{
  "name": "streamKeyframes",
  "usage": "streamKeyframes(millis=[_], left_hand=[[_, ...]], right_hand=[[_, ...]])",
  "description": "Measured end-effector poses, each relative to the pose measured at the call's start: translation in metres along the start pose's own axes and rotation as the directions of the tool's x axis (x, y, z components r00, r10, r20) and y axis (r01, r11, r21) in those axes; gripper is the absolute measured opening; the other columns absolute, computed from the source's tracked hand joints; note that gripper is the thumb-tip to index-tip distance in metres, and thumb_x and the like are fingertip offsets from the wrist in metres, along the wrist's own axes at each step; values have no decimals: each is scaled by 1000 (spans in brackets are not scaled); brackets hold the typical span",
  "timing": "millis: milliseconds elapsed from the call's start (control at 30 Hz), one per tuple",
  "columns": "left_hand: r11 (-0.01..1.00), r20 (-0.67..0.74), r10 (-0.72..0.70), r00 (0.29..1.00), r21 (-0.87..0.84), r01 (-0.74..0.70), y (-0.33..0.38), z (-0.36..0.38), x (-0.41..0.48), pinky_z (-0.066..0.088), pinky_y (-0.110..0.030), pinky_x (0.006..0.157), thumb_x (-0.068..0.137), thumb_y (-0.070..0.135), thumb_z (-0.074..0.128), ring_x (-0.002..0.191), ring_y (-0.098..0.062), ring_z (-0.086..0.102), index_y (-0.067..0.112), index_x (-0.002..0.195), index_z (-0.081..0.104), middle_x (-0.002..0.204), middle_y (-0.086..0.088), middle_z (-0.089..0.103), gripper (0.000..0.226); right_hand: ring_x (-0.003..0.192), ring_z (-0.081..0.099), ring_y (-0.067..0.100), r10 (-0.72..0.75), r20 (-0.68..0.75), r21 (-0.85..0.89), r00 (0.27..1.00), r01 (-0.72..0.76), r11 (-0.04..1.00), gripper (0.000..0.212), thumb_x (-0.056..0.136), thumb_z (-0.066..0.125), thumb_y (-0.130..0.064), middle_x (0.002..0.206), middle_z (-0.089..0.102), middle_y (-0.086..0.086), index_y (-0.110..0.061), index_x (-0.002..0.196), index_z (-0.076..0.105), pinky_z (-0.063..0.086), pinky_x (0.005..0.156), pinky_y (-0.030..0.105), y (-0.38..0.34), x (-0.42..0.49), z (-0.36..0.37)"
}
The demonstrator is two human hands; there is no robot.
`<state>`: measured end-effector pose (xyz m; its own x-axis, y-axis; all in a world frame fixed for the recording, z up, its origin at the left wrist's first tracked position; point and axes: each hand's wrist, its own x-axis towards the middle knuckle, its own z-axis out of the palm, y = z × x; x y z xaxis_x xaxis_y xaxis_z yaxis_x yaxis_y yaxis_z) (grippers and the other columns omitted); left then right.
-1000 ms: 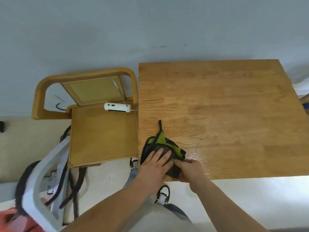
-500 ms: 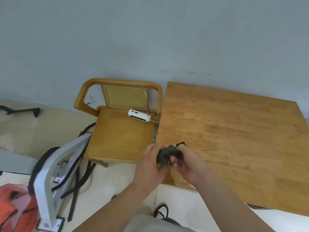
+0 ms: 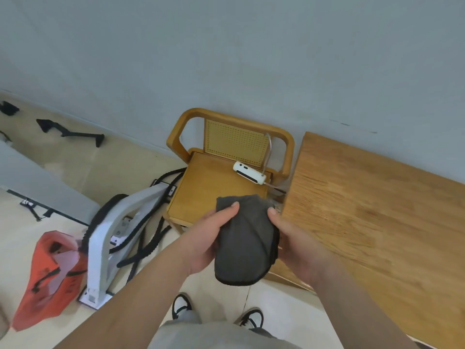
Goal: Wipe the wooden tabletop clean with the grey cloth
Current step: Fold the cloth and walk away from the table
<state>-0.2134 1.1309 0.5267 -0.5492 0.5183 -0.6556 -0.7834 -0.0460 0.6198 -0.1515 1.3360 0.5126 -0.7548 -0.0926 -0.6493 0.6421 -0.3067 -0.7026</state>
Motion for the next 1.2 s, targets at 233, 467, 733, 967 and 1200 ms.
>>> streamKeyframes(millis=[233,467,733,967,1200], left_hand=[[1000,-8,-29,1000,12,29,18,-68,-15,51,-46,102,90,61,69,113,-24,72,26,120,77,123,-4,75,47],[965,-226,96,969,261,-35,19,-131,-18,57,-38,94,86,65,70,104,-13,73,44,109,74,106,14,78,32],[988,-245,0,970,-147,-37,-14,-193,-28,53,-43,103,92,47,72,114,-18,71,23,124,74,122,0,76,40],[935,-444,14,896,-312,-170,-61,-194,-51,60,-39,83,74,35,74,110,-24,72,22,125,70,120,-1,75,53],[879,-600,15,800,-374,-297,-103,-187,-61,57,-35,77,75,32,72,109,-22,70,24,121,71,121,1,75,47]], right_hand=[[126,65,27,80,138,144,987,-100,985,51,89,74,-60,137,68,5,-27,128,73,59,94,39,9,22,68],[103,75,15,25,-99,-148,995,-40,988,43,88,80,-44,114,78,-6,-30,127,67,62,85,37,22,55,129],[92,77,11,84,-55,-232,995,-95,968,23,100,63,-45,102,79,-15,-40,122,65,62,69,30,14,94,179],[98,76,20,235,33,-430,971,-199,880,26,102,59,-44,109,79,-4,-32,124,66,62,77,40,15,120,208],[98,76,23,323,98,-650,941,-185,737,31,104,56,-43,109,79,1,-24,125,66,61,75,38,38,135,226]])
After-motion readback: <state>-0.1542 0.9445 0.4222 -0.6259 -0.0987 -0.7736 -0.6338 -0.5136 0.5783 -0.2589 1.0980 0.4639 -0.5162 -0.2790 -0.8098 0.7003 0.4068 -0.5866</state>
